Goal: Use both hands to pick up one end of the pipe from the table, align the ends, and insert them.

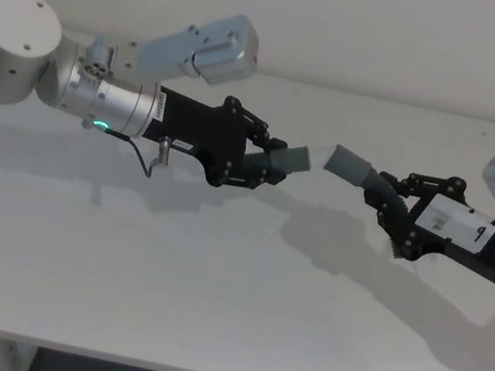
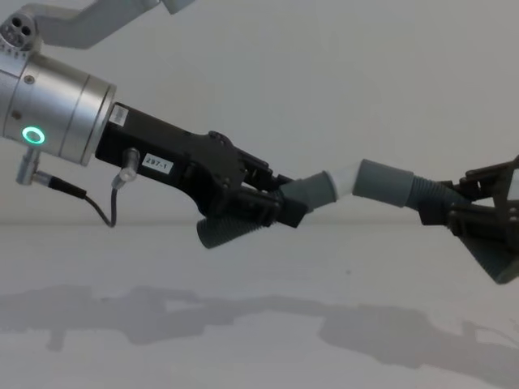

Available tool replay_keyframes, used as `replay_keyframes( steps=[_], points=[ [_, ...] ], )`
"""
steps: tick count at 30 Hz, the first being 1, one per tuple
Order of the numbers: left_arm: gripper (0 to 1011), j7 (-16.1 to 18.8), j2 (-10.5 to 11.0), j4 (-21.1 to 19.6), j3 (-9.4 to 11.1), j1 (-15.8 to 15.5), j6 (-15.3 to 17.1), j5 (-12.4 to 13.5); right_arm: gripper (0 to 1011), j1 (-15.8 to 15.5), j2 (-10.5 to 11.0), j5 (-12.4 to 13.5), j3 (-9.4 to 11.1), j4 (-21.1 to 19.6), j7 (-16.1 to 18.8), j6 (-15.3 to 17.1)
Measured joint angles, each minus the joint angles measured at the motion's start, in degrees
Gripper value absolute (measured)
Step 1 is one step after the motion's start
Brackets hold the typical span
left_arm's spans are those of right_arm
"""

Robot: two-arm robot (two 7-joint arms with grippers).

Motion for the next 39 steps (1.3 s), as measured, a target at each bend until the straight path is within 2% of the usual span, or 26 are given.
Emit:
replay_keyframes(
  steps=[12, 23, 39],
  points=[
    [370, -0.47, 0.54, -0.25, 0.91, -0.33, 0.03, -0.36, 235, 0.65, 0.66, 0.03, -0.85, 0.05, 0.23, -0.74],
    [370, 0.51, 1.24, -1.18, 1.65, -0.57, 0.98, 0.01, 235, 1.04, 2.13, -1.45, -1.83, -0.53, 0.11, -2.23],
    [370, 1.28, 1.68, -1.57, 1.94, -0.70, 1.58, 0.37, 235, 1.15, 2.85, -2.20, -2.22, -0.81, -0.06, -2.91]
  ],
)
